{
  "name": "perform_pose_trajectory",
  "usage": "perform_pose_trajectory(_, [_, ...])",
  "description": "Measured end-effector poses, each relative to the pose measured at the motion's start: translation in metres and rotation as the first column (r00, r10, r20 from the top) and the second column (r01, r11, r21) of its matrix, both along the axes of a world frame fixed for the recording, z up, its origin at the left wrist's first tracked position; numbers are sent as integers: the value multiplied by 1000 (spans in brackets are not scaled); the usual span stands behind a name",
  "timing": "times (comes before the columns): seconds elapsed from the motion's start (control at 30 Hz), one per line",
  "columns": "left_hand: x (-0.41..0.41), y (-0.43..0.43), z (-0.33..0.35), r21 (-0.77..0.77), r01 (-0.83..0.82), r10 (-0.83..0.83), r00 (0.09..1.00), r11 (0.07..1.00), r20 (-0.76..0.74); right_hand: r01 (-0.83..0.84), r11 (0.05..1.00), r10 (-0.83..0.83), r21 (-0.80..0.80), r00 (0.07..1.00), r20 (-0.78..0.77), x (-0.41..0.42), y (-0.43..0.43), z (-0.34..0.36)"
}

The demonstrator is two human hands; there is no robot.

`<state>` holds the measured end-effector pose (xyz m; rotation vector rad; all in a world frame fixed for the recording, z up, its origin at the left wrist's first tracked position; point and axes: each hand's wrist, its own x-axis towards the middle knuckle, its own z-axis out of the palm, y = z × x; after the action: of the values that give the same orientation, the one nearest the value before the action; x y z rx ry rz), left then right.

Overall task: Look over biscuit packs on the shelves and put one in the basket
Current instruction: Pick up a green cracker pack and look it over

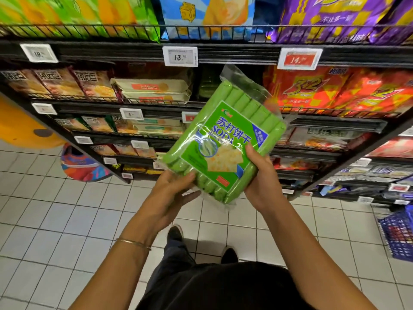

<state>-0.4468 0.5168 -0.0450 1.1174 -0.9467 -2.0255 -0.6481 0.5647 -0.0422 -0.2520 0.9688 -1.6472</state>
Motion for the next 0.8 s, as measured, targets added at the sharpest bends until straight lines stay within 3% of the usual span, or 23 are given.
perform_pose_trajectory(0.33, [-6, -35, 33, -163, 230, -220, 972, 959, 81, -107, 994, 103, -22, 982, -156, -38, 9, 0])
perform_pose_trajectory(0.5, [-32, -28, 25, -150, 130, -116, 988, 980, 97, -230, 973, 228, 33, 916, -331, -36, 14, -3])
perform_pose_trajectory(0.63, [-36, -22, 17, -205, 29, -13, 997, 978, 76, -259, 965, 257, 41, 903, -343, -35, 18, -4])
perform_pose_trajectory(0.8, [-36, -21, 21, -205, 40, -33, 999, 978, 39, -271, 962, 269, 47, 896, -354, -36, 20, 2])
